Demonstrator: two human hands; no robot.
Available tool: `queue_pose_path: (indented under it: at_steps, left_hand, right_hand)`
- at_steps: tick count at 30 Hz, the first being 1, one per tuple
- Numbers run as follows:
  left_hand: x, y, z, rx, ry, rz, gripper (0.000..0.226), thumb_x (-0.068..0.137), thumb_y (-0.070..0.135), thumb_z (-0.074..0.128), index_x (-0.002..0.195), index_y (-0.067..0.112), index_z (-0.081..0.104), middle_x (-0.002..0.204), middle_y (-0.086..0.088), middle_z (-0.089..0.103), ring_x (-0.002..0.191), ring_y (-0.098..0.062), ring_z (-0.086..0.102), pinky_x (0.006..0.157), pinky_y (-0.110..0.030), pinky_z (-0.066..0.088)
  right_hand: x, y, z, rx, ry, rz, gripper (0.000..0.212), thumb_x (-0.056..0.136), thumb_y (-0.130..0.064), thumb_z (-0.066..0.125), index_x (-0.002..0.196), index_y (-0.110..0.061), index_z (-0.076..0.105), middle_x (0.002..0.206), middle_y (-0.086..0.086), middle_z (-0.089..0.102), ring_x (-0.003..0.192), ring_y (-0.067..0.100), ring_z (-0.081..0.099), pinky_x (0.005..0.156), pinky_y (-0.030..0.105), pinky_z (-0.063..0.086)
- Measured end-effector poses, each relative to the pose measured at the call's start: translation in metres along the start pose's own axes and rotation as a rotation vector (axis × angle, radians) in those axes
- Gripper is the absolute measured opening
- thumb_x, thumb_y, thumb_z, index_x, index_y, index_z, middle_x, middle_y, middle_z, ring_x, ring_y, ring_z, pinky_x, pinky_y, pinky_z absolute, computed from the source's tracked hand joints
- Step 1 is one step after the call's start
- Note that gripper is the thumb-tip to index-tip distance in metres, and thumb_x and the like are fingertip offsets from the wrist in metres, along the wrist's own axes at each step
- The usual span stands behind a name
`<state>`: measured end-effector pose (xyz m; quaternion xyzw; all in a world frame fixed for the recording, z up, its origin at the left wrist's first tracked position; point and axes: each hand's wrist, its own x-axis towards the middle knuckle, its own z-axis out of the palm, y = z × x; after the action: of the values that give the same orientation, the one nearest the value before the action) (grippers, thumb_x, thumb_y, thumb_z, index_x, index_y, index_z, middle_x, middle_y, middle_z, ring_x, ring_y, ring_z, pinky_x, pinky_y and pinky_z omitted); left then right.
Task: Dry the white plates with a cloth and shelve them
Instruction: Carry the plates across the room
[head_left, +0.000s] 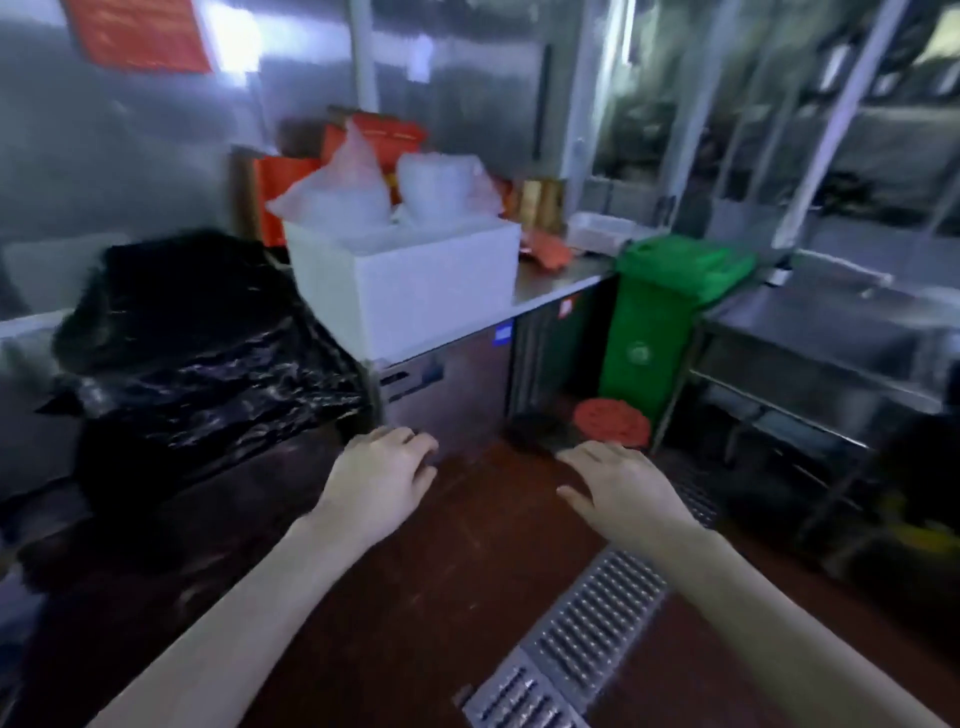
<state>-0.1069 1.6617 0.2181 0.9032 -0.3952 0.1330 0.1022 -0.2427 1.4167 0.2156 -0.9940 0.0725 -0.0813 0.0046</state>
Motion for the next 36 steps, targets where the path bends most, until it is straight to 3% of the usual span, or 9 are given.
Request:
queue_pose_path:
  at_steps: [6, 13, 20, 26, 36]
  left_hand:
    - [0.153, 0.182, 0.065, -0.051, -0.063, 0.476, 0.033, 0.102, 0.04, 0.046, 0.13, 0.031, 0.059, 0.123, 0.008, 0.064, 0.117, -0.018, 0.056, 0.097, -0.035, 0.044]
    - [0.273, 0.376, 0.102, -0.169, -0.087, 0.781, 0.034, 0.101, 0.04, 0.047, 0.132, 0.031, 0.058, 0.123, 0.006, 0.063, 0.118, -0.019, 0.056, 0.094, -0.033, 0.042]
    - [0.323, 0.566, 0.122, -0.285, -0.116, 1.052, 0.033, 0.1, 0.038, 0.047, 0.13, 0.031, 0.059, 0.12, 0.006, 0.064, 0.118, -0.019, 0.057, 0.099, -0.034, 0.045]
    - [0.36, 0.707, 0.155, -0.296, -0.146, 1.11, 0.033, 0.1, 0.037, 0.048, 0.13, 0.031, 0.059, 0.123, 0.006, 0.064, 0.118, -0.019, 0.057, 0.097, -0.035, 0.045]
    - [0.445, 0.896, 0.197, -0.289, -0.193, 0.99, 0.034, 0.1, 0.035, 0.049, 0.132, 0.031, 0.058, 0.126, 0.005, 0.063, 0.121, -0.02, 0.056, 0.098, -0.035, 0.045]
  right_hand:
    - [-0.091, 0.177, -0.033, -0.158, 0.013, 0.443, 0.046, 0.096, -0.048, 0.046, 0.138, -0.031, 0.049, 0.134, -0.013, 0.054, 0.125, 0.013, 0.048, 0.105, 0.03, 0.037]
    - [-0.16, 0.316, -0.071, -0.251, 0.027, 0.834, 0.044, 0.094, -0.051, 0.048, 0.134, -0.032, 0.05, 0.131, -0.008, 0.056, 0.126, 0.016, 0.049, 0.102, 0.033, 0.041]
    - [-0.241, 0.424, -0.089, -0.259, 0.025, 1.142, 0.045, 0.094, -0.051, 0.05, 0.135, -0.032, 0.051, 0.132, -0.008, 0.056, 0.123, 0.018, 0.05, 0.098, 0.032, 0.043]
    - [-0.293, 0.541, -0.099, -0.252, 0.032, 1.218, 0.043, 0.092, -0.042, 0.05, 0.134, -0.029, 0.053, 0.128, -0.004, 0.058, 0.12, 0.022, 0.051, 0.096, 0.034, 0.043]
    - [-0.322, 0.759, -0.112, -0.216, 0.063, 1.119, 0.044, 0.094, -0.046, 0.053, 0.135, -0.028, 0.053, 0.13, -0.002, 0.058, 0.122, 0.022, 0.051, 0.094, 0.034, 0.043]
